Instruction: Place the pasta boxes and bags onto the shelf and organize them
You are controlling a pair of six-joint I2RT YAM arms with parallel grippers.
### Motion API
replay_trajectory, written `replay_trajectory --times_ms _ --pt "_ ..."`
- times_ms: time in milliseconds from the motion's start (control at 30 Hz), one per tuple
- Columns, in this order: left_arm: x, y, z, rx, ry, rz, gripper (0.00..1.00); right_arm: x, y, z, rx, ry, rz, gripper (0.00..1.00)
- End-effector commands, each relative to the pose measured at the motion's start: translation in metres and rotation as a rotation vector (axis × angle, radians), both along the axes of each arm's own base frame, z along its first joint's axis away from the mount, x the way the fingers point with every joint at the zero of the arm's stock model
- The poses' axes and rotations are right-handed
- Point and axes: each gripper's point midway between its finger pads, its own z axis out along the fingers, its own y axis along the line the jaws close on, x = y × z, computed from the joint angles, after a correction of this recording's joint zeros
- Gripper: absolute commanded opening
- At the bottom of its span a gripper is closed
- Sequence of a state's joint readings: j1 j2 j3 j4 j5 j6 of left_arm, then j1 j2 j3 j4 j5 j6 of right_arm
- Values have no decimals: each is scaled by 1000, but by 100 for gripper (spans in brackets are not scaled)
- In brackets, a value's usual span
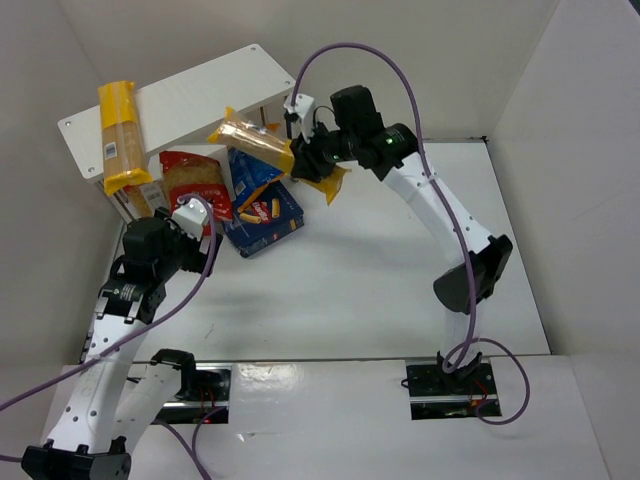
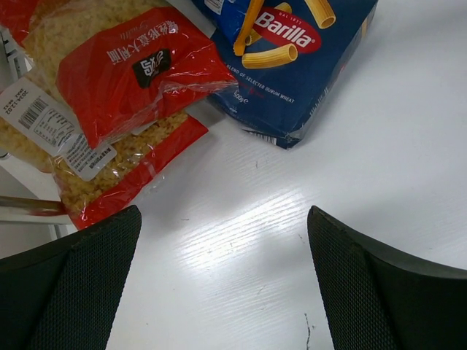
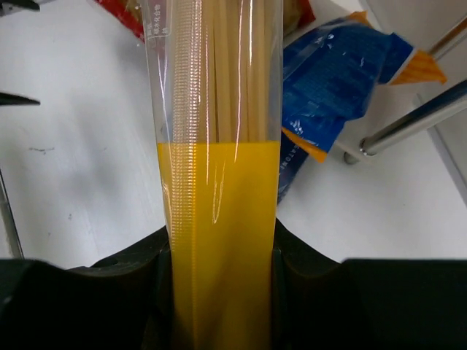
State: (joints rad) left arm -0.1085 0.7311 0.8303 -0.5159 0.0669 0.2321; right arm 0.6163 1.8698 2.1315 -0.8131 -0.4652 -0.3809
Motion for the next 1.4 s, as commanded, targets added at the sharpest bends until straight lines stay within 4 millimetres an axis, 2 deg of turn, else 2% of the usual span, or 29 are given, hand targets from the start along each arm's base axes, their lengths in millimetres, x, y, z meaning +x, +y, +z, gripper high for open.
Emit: replay_trajectory --times_ms 0,67,133,200,233,267,300,333,367,400,433,500,533,733,867,1033,1100,1233,1367 --pt "4 -2 2 -16 -17 -15 100 13 5 71 120 -119 -34 0" --pt "4 -2 2 -16 -17 -15 100 20 10 84 128 -131 -34 0" --pt "4 -1 2 -20 -18 -24 100 25 7 88 122 -147 -64 0" --pt "3 -1 0 -20 -10 -39 100 30 15 96 143 -192 -59 0" --pt "2 -5 1 -28 -10 -55 100 29 12 115 170 -234 -68 0" --pt "1 -2 -2 -20 -1 -50 100 36 17 110 171 -235 -69 0" --pt "1 1 -2 -20 -1 -39 100 34 21 113 180 -245 -60 0" --pt "1 -1 -1 -25 -1 -49 100 32 20 125 203 -275 -59 0" --pt "1 0 -1 -17 -3 -53 100 34 21 127 211 -285 -59 0" --pt "2 3 -1 -17 -3 -41 100 40 26 120 214 -271 -63 0" --pt "2 3 -1 -17 -3 -41 100 38 26 130 241 -288 -67 0" --pt "3 4 -3 -22 6 -38 100 46 32 124 250 -284 -70 0" --pt "1 4 -5 -22 15 -38 100 45 31 131 267 -305 -70 0" --pt "3 6 -7 -23 22 -40 100 62 38 126 298 -315 -85 0" --pt "2 6 -11 -26 38 -50 100 63 47 140 360 -351 -49 0" --pt "1 8 -12 -36 47 -47 100 68 61 138 389 -368 -31 0" --pt "1 8 -12 -36 47 -47 100 68 62 143 403 -383 -21 0" --pt "1 7 -12 -38 44 -59 100 72 67 140 413 -393 -11 0" --pt "-1 7 -13 -40 51 -69 100 74 69 148 421 -442 -20 0"
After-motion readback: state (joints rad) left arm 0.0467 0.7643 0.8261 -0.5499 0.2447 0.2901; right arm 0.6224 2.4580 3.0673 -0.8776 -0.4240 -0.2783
